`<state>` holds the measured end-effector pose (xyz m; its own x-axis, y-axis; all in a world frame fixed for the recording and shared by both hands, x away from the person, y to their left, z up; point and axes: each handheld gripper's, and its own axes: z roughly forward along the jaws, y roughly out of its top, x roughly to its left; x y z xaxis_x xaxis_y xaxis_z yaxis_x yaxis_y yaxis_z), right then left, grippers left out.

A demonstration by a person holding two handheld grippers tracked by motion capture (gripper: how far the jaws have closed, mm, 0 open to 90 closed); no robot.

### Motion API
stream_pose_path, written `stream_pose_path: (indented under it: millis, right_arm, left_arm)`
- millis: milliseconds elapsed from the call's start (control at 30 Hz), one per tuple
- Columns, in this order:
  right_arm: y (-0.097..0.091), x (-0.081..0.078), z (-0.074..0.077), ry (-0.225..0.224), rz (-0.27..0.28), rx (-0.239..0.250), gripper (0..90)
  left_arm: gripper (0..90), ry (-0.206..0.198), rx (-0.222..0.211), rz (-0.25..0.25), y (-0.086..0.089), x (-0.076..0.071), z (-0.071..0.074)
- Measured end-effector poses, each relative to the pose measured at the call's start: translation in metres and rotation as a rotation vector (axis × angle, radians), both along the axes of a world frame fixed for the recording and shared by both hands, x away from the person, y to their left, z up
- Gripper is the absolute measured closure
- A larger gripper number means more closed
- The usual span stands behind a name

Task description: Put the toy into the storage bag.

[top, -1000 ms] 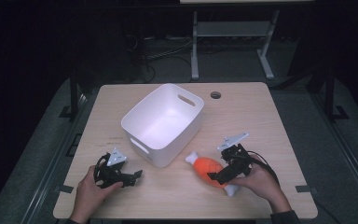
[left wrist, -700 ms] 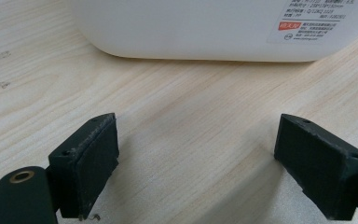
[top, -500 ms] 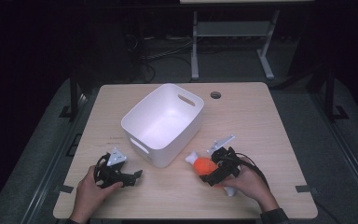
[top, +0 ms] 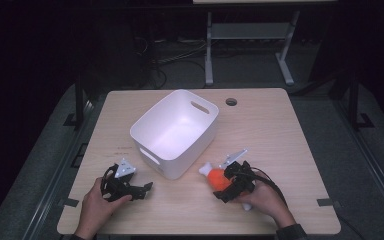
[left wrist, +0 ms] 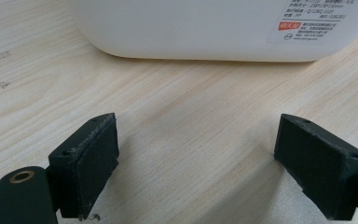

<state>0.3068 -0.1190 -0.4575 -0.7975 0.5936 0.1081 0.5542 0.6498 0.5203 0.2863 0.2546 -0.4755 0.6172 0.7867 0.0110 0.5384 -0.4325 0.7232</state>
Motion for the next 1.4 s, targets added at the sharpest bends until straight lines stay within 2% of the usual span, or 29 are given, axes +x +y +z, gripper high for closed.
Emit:
stream_pose_path:
  millis: [100,233,300,367,533,700,933,1400]
  right_arm:
    - [0.000,0.000,0.000,0.001,0.006,-0.006,0.3]
    - [0.000,-0.002,0.000,-0.013,0.005,-0.009,15.8]
    - [0.000,-0.004,0.001,-0.041,0.016,-0.017,20.6]
    - [0.000,-0.005,0.002,-0.049,0.017,-0.022,22.9]
    - [-0.001,-0.005,0.003,-0.043,0.020,-0.020,23.7]
    - [-0.003,-0.003,0.003,-0.010,0.023,-0.007,23.6]
    - [-0.007,-0.003,0.008,0.008,0.039,-0.002,23.6]
    - [-0.012,-0.003,0.021,0.007,0.085,0.026,23.4]
  left_arm:
    - [12.7,0.000,0.000,0.000,0.000,0.000,0.000]
    - [12.7,0.001,0.000,0.000,0.000,0.000,0.000]
    - [12.7,0.001,0.000,0.000,0.000,0.000,0.000]
    - [12.7,0.000,0.000,0.000,0.000,0.000,0.000]
    - [12.7,0.000,0.000,0.000,0.000,0.000,0.000]
    - [12.7,0.000,0.000,0.000,0.000,0.000,0.000]
    - [12.7,0.001,0.000,0.000,0.000,0.000,0.000]
    - [12.7,0.001,0.000,0.000,0.000,0.000,0.000]
